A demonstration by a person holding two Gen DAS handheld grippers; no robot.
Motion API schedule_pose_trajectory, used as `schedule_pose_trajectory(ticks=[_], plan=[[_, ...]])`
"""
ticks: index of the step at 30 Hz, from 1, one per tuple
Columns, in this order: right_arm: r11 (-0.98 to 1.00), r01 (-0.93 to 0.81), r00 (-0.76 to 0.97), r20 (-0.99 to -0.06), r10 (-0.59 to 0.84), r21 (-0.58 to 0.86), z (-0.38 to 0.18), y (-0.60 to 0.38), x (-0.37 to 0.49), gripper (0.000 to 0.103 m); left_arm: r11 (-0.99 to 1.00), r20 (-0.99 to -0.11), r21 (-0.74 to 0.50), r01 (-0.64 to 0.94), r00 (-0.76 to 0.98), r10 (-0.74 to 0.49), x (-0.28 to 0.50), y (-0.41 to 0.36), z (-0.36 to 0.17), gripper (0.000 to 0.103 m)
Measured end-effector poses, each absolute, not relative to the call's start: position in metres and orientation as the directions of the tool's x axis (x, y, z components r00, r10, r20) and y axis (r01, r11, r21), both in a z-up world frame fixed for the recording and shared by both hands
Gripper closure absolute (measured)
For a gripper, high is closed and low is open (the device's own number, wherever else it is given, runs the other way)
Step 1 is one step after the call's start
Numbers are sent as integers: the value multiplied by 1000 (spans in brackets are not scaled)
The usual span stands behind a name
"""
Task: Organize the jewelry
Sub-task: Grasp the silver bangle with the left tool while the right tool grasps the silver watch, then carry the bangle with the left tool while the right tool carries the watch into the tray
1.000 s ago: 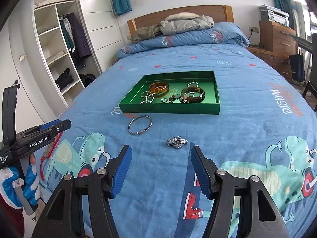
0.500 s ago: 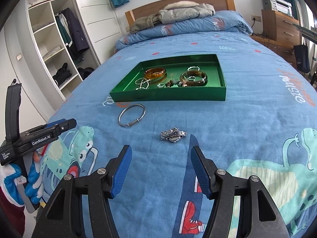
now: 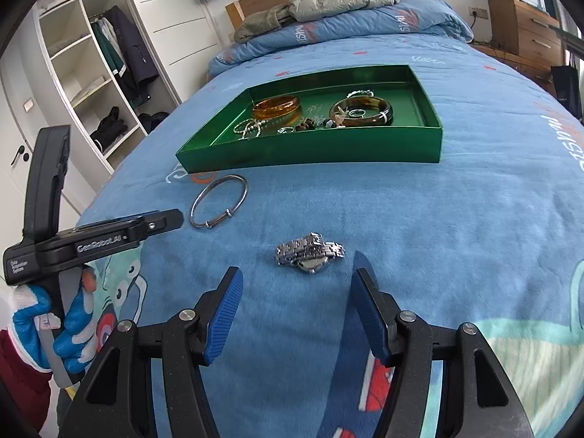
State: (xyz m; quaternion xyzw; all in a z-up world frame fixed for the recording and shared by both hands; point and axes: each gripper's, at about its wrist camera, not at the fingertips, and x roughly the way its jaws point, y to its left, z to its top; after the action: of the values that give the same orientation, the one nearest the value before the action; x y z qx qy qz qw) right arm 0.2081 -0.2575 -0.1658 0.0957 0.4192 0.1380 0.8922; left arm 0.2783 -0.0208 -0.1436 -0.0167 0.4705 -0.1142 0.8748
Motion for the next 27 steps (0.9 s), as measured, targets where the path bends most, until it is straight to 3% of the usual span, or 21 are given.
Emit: schedule_pose_trajectory(ticks=[11, 12, 14, 16, 19, 27], plan=[[938, -222, 626, -698, 348, 267, -170, -244, 228, 42, 969, -821, -85, 230, 535, -199, 296, -41, -150, 64], [936, -228, 627, -695, 353, 269, -171, -244, 228, 43, 968, -821, -83, 238, 534, -202, 295, -43, -151, 65], [937, -240, 626, -696, 351, 256, -172, -244, 225, 45, 963, -821, -85, 256, 529, -213, 293, -47, -152, 79], [943, -233, 628, -703, 333, 238, -173, -245, 225, 59, 957, -824, -98, 273, 517, -232, 292, -52, -152, 93], [947, -216, 625, -712, 320, 236, -174, -250, 227, 75, 954, -827, -66, 291, 519, -215, 289, -63, -153, 98], [948, -236, 631, -708, 316, 213, -170, -253, 212, 80, 953, -808, -33, 302, 553, -204, 266, -71, -142, 99]])
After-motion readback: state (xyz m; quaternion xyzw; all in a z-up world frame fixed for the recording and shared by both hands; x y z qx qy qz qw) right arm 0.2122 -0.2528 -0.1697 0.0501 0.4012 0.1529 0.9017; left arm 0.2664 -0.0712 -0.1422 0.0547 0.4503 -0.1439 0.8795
